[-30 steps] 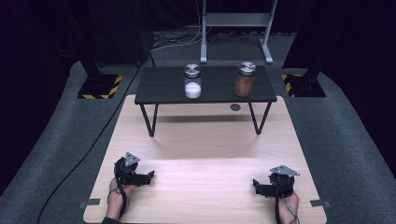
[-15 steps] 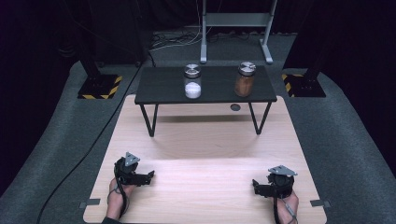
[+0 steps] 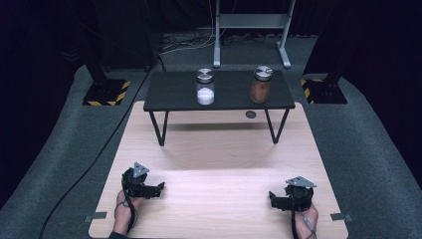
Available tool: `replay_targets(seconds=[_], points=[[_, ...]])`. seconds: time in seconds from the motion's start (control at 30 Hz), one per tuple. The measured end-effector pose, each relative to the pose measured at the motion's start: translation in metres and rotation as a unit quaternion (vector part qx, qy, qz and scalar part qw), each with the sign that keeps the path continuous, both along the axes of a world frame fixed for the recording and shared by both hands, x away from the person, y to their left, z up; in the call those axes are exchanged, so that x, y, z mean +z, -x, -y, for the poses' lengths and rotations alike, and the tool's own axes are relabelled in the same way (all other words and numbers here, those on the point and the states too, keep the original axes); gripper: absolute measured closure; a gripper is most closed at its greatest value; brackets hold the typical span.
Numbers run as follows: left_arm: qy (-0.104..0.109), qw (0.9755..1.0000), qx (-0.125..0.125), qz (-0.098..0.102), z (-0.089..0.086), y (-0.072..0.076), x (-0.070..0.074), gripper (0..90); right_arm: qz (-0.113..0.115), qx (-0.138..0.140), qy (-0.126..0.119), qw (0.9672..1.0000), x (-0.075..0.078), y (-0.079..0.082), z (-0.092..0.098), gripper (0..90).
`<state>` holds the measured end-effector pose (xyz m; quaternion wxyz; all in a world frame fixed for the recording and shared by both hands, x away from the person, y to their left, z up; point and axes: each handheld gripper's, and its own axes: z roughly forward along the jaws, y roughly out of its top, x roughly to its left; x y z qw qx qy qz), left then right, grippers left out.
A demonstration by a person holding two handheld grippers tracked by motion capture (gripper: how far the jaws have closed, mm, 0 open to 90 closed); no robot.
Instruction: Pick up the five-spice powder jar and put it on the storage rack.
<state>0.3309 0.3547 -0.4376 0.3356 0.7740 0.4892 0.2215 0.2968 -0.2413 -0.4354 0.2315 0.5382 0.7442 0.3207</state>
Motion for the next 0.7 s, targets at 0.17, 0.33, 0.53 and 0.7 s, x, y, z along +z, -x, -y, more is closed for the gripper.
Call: replay_targets(seconds=[0.17,0.33,0.53,0.7], points=[[0.0,1.0,0.0,0.001,0.0004,0.0005,-0.0003,1.4,0.0,0.0,0.001,1.0,0.0,0.0002,-0.0004,0.0],[0.0,1.0,0.0,0.001,0.0003,0.0005,-0.0003,1.4,0.001,0.0,0.002,1.0,0.0,0.0006,-0.0009,0.0],[0.001,1.0,-0.001,0.001,0.0001,0.0004,-0.0004,1.4,0.001,0.0,0.002,1.0,-0.0001,0.0005,-0.0008,0.0],[0.001,1.0,-0.001,0.001,0.0,0.0002,-0.0003,1.4,0.002,0.0,0.003,1.0,-0.0001,0.0011,-0.0015,0.0]])
